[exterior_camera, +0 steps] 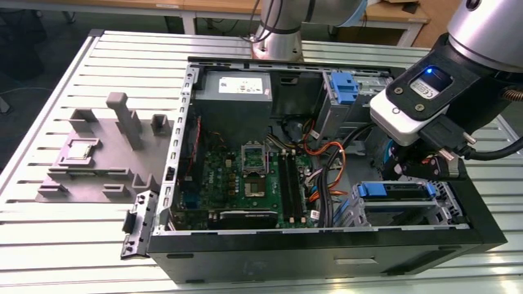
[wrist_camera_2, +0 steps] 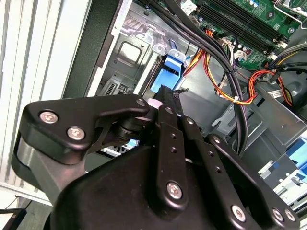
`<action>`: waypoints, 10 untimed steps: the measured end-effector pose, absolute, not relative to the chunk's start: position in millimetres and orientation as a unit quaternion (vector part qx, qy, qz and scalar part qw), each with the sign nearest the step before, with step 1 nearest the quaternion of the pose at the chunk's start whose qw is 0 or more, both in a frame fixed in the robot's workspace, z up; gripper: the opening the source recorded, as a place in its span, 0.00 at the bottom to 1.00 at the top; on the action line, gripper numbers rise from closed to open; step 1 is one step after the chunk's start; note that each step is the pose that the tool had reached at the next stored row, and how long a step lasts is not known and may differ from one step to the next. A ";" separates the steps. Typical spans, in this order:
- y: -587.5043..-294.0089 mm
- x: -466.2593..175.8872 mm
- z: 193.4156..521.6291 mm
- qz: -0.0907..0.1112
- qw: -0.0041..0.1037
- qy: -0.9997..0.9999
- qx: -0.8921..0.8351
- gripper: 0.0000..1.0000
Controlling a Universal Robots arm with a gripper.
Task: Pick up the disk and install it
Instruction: 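Insert the first disk wire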
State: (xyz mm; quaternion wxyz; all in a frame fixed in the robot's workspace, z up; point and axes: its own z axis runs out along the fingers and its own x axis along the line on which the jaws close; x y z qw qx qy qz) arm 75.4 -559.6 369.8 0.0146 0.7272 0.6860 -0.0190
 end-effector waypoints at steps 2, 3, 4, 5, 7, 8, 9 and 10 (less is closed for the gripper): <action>-559.6 77.2 369.7 -0.019 0.015 0.686 0.727 0.10; -559.6 79.3 369.6 -0.019 0.015 0.686 0.727 0.10; -559.6 81.9 369.7 -0.019 0.015 0.686 0.727 0.10; -559.6 84.6 369.7 -0.019 0.015 0.686 0.727 0.10; -559.6 90.2 369.6 -0.019 0.015 0.686 0.727 0.10; -559.6 92.8 369.6 -0.019 0.015 0.686 0.727 0.10; -559.6 95.2 369.5 -0.019 0.015 0.686 0.727 0.10; -559.6 97.5 369.4 -0.019 0.015 0.686 0.727 0.10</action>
